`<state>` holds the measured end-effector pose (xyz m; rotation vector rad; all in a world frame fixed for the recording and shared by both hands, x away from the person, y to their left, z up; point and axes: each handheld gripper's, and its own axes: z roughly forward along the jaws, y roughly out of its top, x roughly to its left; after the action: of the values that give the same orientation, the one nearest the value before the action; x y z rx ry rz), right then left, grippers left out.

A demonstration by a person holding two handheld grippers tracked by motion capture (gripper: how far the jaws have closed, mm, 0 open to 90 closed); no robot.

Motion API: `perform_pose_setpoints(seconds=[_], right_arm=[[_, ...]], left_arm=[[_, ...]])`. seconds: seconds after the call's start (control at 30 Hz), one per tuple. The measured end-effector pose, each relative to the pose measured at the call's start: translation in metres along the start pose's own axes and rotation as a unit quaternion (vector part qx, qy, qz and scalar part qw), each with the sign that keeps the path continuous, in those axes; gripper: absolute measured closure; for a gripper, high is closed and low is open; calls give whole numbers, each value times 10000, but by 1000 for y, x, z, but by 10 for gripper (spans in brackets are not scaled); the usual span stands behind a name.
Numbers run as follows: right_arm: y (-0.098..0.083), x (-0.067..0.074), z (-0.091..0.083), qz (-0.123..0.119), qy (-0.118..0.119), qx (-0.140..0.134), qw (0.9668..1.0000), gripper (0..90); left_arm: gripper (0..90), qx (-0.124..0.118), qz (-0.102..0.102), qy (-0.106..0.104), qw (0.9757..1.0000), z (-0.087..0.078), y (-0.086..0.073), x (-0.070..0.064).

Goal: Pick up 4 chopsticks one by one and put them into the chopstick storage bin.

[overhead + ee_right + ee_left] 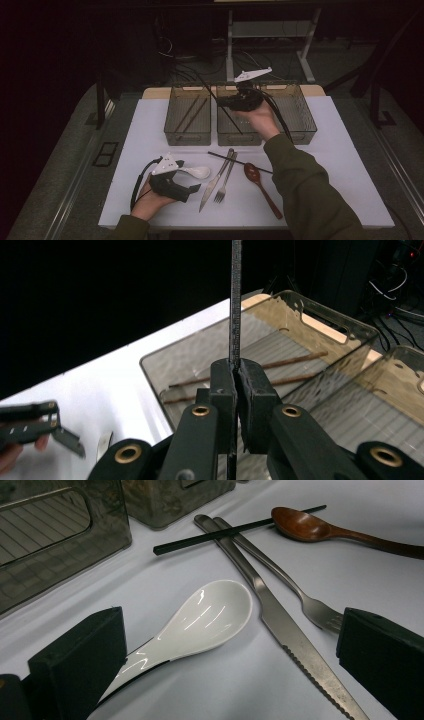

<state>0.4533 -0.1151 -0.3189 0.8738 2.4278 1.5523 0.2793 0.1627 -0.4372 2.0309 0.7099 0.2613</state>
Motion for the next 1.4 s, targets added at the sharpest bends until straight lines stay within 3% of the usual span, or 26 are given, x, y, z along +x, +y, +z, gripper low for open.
perform_pose_setpoints(seconds=[0.7,1.17,1.4], right_arm=[[32,6,58,120,-111,-234,9996,851],[34,15,94,157,-75,-238,9996,850],[21,19,111,135,-94,40,9999,850]], left_arm=[[0,-3,65,-59,10000,0,1,-2],[0,-34,69,-106,9999,-1,1,-2],[0,-14,100,-134,9999,-1,1,-3]])
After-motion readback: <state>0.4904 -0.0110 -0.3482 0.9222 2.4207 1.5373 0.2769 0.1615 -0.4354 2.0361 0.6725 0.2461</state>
